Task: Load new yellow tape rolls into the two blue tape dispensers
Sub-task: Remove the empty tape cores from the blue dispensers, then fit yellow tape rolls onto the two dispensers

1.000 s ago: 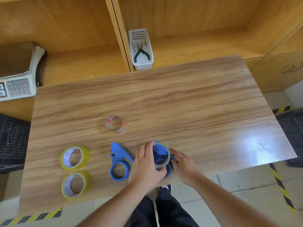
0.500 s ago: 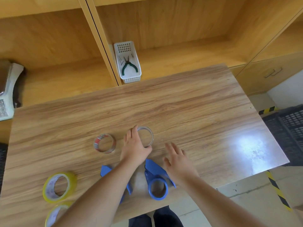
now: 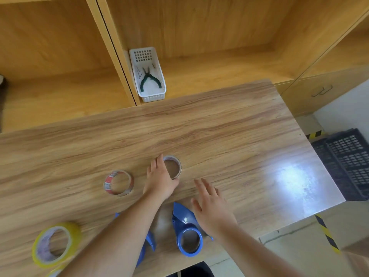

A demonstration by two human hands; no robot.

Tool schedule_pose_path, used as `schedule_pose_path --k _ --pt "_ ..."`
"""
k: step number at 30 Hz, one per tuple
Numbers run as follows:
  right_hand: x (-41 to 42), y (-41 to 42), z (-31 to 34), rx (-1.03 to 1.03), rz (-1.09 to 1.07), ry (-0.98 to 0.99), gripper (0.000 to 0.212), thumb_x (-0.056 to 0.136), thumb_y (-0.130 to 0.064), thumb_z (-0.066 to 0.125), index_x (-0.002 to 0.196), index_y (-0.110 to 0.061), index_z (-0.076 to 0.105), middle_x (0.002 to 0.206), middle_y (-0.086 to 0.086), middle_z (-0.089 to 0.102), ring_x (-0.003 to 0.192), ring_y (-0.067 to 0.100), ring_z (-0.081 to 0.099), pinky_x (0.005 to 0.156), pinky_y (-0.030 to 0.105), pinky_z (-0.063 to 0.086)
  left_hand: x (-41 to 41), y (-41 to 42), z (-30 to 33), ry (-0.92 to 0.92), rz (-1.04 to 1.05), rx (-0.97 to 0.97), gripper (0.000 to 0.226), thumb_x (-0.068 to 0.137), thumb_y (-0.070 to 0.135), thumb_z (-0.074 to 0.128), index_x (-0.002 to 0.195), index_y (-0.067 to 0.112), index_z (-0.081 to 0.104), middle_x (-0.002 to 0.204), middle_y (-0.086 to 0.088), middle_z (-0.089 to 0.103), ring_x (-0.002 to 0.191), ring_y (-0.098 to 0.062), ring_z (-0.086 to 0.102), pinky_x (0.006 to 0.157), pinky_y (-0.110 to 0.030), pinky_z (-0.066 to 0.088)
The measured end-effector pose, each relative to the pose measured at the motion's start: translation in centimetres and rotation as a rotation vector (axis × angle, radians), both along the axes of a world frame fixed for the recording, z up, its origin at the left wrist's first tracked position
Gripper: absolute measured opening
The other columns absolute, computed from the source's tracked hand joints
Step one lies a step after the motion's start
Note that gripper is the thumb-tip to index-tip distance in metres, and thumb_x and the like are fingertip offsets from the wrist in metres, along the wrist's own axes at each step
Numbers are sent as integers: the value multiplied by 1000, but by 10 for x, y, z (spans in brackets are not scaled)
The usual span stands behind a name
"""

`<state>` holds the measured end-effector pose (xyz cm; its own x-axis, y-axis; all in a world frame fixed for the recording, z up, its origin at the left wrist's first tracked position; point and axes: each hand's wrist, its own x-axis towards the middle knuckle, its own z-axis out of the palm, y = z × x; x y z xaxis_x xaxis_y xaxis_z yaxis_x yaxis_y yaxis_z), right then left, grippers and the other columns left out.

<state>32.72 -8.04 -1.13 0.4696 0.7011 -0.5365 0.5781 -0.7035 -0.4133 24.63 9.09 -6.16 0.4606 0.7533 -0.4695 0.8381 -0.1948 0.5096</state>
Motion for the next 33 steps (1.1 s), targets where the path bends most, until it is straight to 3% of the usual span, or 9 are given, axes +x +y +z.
schedule_pose_path --k 5,11,17,23,28,33 --pt "-13 12 9 17 35 -17 62 103 -41 36 160 -32 14 169 -4 15 151 27 22 120 43 28 -19 -2 16 -23 -23 33 108 80 41 79 161 24 10 159 1 27 146 -24 27 115 -39 34" --pt "-52 40 21 65 124 -15 65 101 -37 43 160 -29 16 168 1 19 150 30 23 119 43 29 -97 -8 48 -69 -28 232 93 80 57 67 155 31 19 156 7 28 147 -21 28 115 -40 40" --pt "-119 61 22 139 272 -16 61 99 -30 44 157 -24 26 164 3 27 144 30 31 115 42 34 -215 -10 60 70 199 402 88 73 60 65 149 24 37 145 1 47 132 -24 50 103 -41 44" --pt "-168 65 17 145 344 -21 59 100 -39 48 155 -30 28 163 -3 29 143 25 33 114 41 36 -322 -13 41 171 522 210 109 66 64 76 153 22 26 153 -2 36 140 -28 37 112 -46 37" --pt "-183 61 12 116 360 -36 62 99 -38 49 156 -28 27 162 0 32 142 27 34 114 44 37 -343 -4 18 139 551 52 125 64 63 83 158 17 14 162 -3 24 149 -27 23 118 -44 34" --pt "-182 57 12 89 351 -81 62 101 -35 49 157 -24 26 163 1 30 143 27 33 116 39 31 -334 9 2 104 540 -10 125 68 47 89 160 15 11 162 -7 25 149 -29 28 117 -43 36"
